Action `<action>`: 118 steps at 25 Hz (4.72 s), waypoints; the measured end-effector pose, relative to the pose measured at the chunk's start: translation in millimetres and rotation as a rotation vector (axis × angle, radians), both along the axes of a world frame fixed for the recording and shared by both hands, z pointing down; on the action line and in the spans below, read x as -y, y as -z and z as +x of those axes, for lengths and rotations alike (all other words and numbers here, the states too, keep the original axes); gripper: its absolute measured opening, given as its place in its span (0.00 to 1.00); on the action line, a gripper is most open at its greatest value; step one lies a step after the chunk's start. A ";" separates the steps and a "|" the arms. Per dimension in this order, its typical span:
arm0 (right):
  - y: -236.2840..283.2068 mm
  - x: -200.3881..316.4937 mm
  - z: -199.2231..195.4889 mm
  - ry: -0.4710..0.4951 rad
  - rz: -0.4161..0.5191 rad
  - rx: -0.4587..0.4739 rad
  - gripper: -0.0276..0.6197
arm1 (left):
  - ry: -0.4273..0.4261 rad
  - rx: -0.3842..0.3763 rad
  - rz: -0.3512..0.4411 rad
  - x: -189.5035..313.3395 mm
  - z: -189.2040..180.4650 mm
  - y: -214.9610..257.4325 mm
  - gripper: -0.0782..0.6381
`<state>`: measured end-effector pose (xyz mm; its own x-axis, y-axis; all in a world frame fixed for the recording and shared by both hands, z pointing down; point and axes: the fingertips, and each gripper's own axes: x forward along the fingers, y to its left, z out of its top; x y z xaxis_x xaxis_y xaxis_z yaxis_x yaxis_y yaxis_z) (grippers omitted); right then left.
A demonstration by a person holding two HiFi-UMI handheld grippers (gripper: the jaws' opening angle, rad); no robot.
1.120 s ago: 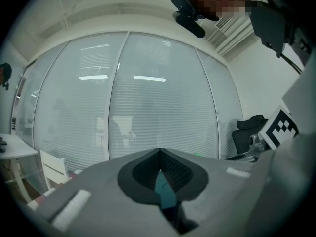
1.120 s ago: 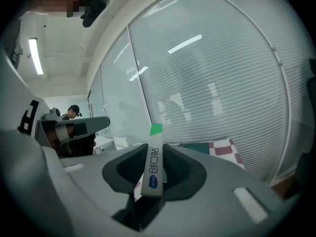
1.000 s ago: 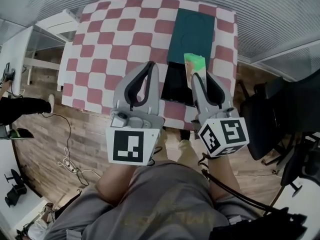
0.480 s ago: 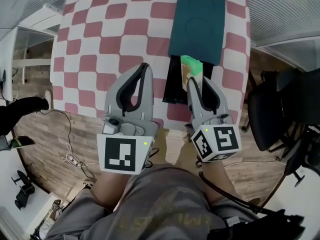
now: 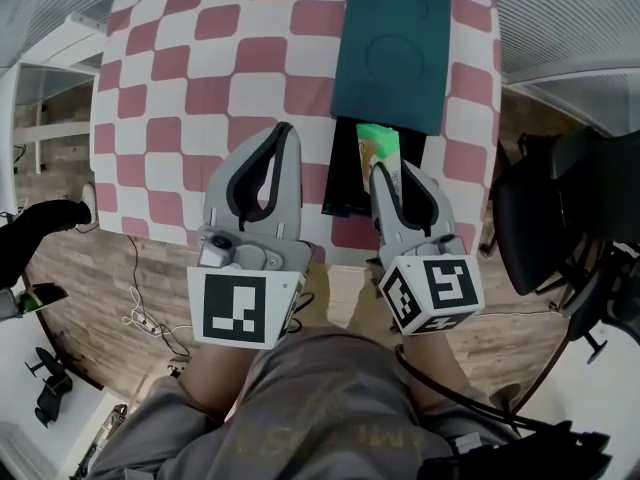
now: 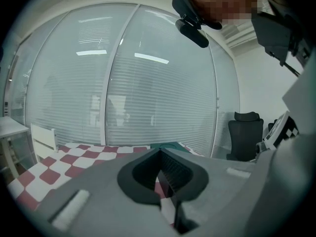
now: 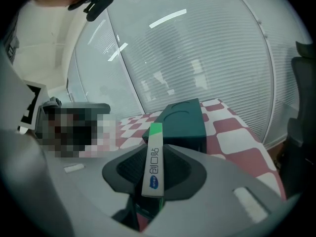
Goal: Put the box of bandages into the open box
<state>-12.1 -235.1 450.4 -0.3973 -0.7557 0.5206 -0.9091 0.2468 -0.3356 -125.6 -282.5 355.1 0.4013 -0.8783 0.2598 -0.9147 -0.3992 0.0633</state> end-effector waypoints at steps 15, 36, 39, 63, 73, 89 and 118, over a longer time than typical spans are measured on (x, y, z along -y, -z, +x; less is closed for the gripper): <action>-16.0 0.7 -17.8 0.152 -0.081 -0.167 0.26 | 0.000 -0.021 -0.026 2.4 -1.1 -6.5 0.11; -14.4 6.0 12.3 0.090 -0.036 -0.225 0.26 | -0.012 -0.020 -0.024 7.0 9.0 -7.9 0.11; -14.1 5.8 16.7 0.080 -0.032 -0.224 0.26 | -0.020 -0.020 -0.027 6.6 13.6 -8.3 0.11; -7.7 -13.3 45.8 0.003 0.021 -0.210 0.17 | -0.036 -0.015 -0.014 -6.1 23.8 -3.0 0.11; -31.9 -21.1 43.4 0.067 -0.070 -0.319 0.17 | -0.051 -0.011 -0.017 -5.6 26.6 -3.3 0.11; -25.8 -14.9 37.0 0.109 -0.041 -0.384 0.18 | -0.026 -0.008 0.002 -16.5 21.0 11.0 0.11; -30.3 8.8 34.5 0.230 0.020 -0.613 0.17 | -0.003 -0.023 0.010 -17.9 7.2 16.0 0.11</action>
<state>22.4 -243.8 480.8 -0.1853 -0.6989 0.6908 -0.8575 0.4584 0.2338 -118.4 -264.6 339.1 0.4093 -0.8797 0.2420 -0.9120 -0.4022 0.0804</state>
